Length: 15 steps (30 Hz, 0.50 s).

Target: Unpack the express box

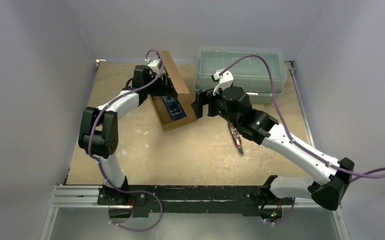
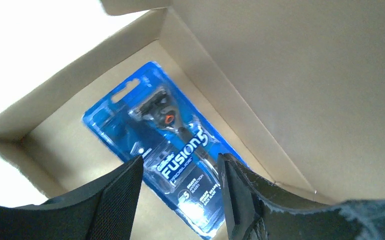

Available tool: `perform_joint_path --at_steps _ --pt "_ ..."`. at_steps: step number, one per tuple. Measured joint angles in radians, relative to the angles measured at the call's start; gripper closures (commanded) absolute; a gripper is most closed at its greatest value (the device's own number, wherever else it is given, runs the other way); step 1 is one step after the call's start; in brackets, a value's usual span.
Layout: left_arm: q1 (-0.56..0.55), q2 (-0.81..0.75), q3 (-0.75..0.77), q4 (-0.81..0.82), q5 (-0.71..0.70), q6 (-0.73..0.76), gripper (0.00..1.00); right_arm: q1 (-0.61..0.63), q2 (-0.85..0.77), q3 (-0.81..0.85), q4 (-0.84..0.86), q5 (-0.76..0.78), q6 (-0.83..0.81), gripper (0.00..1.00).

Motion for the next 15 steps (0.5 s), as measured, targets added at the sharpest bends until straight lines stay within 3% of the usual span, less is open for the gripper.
perform_joint_path --at_steps 6,11,15 --pt "-0.003 0.0 -0.143 0.209 0.192 0.286 0.42 0.0 -0.018 0.0 -0.001 -0.015 -0.001 0.01" --pt "0.005 0.029 -0.186 0.251 0.297 0.448 0.39 0.0 -0.031 0.0 -0.003 -0.016 -0.005 0.01" --pt "0.018 0.07 -0.176 0.262 0.352 0.526 0.28 0.0 -0.061 0.0 -0.004 -0.016 -0.009 0.01"
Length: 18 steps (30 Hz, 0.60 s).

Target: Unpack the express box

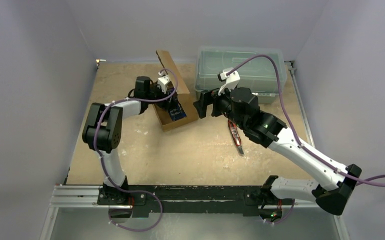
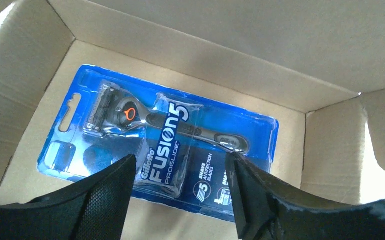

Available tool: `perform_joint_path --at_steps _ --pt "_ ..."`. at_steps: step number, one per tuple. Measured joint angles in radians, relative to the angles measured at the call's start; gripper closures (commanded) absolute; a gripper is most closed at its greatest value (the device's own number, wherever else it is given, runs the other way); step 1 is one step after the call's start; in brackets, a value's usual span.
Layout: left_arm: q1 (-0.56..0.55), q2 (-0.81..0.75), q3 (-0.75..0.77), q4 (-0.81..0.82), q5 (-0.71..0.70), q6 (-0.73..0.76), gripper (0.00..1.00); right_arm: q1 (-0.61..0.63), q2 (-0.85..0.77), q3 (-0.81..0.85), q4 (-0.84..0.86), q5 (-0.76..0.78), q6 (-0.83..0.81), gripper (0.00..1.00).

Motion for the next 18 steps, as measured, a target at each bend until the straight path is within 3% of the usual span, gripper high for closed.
perform_joint_path --at_steps 1,6,18 --pt "0.002 0.013 0.006 -0.004 0.014 0.019 0.23 0.0 -0.008 0.0 0.0 0.0 0.0 0.01" --pt "0.005 0.075 0.051 -0.036 0.037 0.085 0.18 0.0 -0.021 -0.001 0.001 0.0 -0.001 0.01" --pt "0.005 0.143 0.189 -0.2 -0.056 0.15 0.19 0.0 -0.025 -0.011 0.001 0.0 -0.003 0.01"
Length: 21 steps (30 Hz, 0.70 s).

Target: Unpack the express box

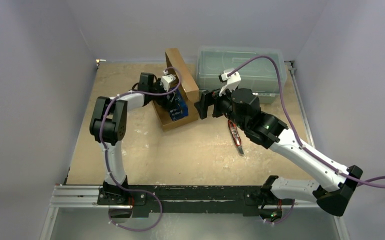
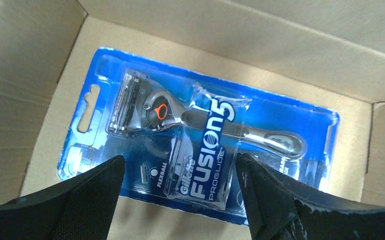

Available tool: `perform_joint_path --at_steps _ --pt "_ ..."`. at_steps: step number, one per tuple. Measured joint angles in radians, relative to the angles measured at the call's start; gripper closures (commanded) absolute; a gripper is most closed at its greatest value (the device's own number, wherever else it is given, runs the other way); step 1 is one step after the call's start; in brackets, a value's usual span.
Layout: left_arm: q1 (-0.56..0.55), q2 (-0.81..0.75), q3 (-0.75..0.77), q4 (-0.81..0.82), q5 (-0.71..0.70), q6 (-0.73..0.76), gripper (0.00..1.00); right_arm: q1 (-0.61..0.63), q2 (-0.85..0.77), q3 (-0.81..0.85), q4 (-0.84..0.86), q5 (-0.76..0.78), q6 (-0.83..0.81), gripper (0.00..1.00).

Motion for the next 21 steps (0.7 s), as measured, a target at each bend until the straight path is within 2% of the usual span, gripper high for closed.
perform_joint_path --at_steps 5,9,18,21 --pt "-0.004 0.032 0.043 -0.062 -0.016 0.018 0.25 0.0 0.0 -0.001 0.0 0.0 0.0 0.01" --pt "-0.015 0.038 0.06 -0.09 -0.034 0.026 0.34 0.0 -0.005 -0.005 0.001 0.0 0.001 0.01" --pt "-0.024 0.043 0.068 -0.105 -0.035 0.044 0.34 0.0 -0.022 -0.012 0.001 0.0 0.001 0.01" --pt "-0.024 0.039 0.06 -0.098 -0.035 0.053 0.43 0.0 -0.023 -0.012 0.002 0.0 0.001 0.01"
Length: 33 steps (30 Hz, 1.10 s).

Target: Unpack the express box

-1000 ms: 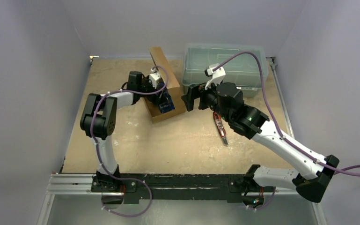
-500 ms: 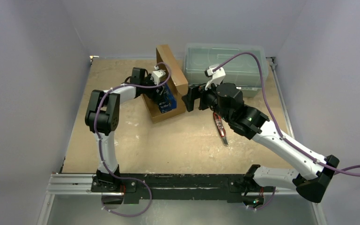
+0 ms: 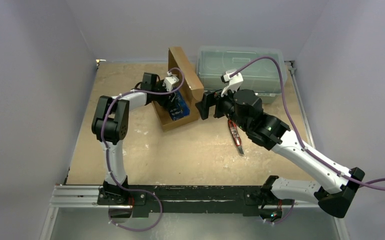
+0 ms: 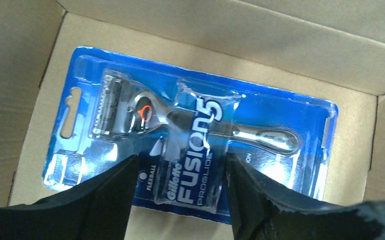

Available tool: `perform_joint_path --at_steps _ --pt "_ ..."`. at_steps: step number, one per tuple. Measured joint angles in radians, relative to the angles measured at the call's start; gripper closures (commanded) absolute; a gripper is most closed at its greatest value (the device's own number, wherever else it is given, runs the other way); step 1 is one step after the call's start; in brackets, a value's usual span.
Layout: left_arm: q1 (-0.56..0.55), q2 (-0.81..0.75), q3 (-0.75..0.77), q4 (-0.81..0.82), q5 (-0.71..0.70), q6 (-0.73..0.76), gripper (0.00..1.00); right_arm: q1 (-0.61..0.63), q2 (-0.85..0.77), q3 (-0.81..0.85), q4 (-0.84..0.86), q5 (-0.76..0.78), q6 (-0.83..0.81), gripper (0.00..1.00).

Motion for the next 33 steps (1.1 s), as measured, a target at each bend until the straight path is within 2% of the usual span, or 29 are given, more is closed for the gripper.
perform_joint_path --at_steps 18,19,21,24,25,27,33 --pt "-0.003 -0.164 -0.097 0.02 -0.014 0.002 0.6 0.0 -0.003 -0.007 0.001 0.0 0.0 0.01" --pt "-0.003 -0.174 -0.097 0.024 -0.011 0.0 0.54 0.0 -0.003 -0.007 0.001 0.0 0.0 0.01" --pt "-0.003 -0.187 -0.097 0.035 -0.004 -0.005 0.37 0.0 -0.003 -0.007 0.001 0.0 0.001 0.01" --pt "-0.003 -0.191 -0.098 0.056 0.002 -0.017 0.26 0.0 -0.003 -0.007 0.001 0.0 0.001 0.01" --pt "-0.003 -0.191 -0.097 0.055 0.002 -0.02 0.18 0.0 -0.003 -0.007 0.001 0.0 0.002 0.01" --pt "-0.002 -0.186 -0.095 0.045 0.002 -0.021 0.1 0.0 -0.003 -0.007 0.001 0.0 0.004 0.01" --pt "-0.002 -0.103 -0.05 0.008 -0.005 -0.021 0.06 0.0 -0.008 -0.007 0.001 0.0 0.006 0.01"
